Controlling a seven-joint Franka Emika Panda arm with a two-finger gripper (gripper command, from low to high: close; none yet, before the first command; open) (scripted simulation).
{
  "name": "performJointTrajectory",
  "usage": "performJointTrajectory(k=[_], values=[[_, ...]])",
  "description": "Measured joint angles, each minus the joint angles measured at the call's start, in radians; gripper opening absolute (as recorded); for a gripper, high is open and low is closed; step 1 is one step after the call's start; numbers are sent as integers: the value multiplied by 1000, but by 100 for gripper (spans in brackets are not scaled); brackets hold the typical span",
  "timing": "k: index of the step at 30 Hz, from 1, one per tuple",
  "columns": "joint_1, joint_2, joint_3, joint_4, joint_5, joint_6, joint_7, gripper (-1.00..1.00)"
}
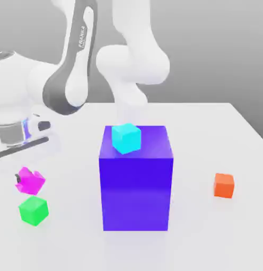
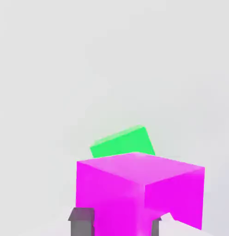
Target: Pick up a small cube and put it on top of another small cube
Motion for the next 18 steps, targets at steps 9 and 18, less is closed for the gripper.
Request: performJointTrajectory(k=[9, 18], values=[[17, 163, 23, 3, 29, 157, -13, 100], [19, 111, 17, 3, 15, 108, -2, 100]])
